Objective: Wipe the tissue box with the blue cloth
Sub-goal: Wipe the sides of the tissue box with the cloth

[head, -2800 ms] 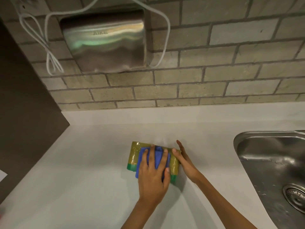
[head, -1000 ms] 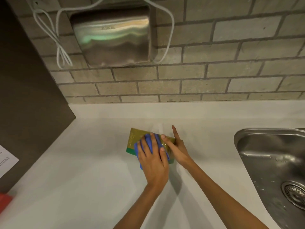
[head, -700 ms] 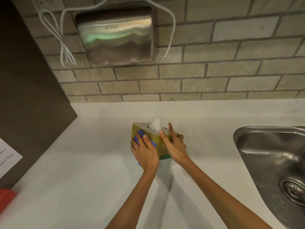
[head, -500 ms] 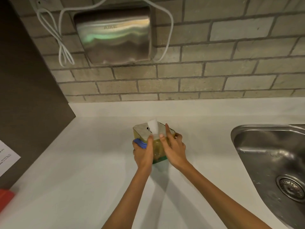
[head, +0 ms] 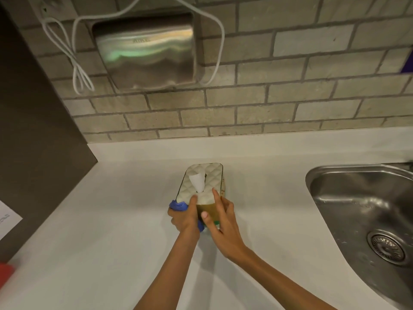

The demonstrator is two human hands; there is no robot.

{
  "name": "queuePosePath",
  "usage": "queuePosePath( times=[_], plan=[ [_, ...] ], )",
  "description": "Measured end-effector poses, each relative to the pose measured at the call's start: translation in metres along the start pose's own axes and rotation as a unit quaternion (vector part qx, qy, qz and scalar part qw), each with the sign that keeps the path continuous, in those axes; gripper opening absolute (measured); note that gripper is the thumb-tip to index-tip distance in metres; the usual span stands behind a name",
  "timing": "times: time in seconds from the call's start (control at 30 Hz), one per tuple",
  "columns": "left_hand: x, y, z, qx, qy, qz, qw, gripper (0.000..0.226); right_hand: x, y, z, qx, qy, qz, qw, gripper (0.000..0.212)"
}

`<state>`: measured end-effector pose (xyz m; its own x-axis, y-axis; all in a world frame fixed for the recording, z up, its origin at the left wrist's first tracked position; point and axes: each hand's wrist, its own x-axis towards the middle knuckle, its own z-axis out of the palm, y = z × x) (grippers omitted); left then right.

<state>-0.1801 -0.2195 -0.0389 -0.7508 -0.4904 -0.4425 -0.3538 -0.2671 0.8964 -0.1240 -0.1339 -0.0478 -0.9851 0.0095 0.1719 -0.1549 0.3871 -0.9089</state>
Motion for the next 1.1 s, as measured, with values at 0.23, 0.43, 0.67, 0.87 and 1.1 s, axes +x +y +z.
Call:
queuePosePath(
  times=[0.23,0.43,0.67,0.87,1.1],
  plan=[
    [0.027,0.009,-0.008,0.035,-0.029,0.013,0.999,0.061,-0.011,0.01,0.01,0.016,-0.006,-0.032,0.999,0.058],
    [0.045,0.017,-0.015,0.061,-0.073,0.039,0.995,0.06,0.019,0.024,-0.025,0.094,0.137,0.021,0.986,0.036],
    [0.059,0.027,-0.022,0.068,-0.115,0.071,0.989,0.03,0.091,0.053,-0.06,0.142,0.061,0.186,0.97,0.059],
    [0.045,0.006,-0.042,0.002,-0.055,0.057,0.997,0.042,0.115,0.066,-0.048,0.174,0.002,0.201,0.964,0.066],
    [-0.003,-0.02,-0.017,0.035,-0.087,0.073,0.993,0.066,0.106,0.066,-0.042,0.205,-0.011,0.188,0.96,0.064]
  ],
)
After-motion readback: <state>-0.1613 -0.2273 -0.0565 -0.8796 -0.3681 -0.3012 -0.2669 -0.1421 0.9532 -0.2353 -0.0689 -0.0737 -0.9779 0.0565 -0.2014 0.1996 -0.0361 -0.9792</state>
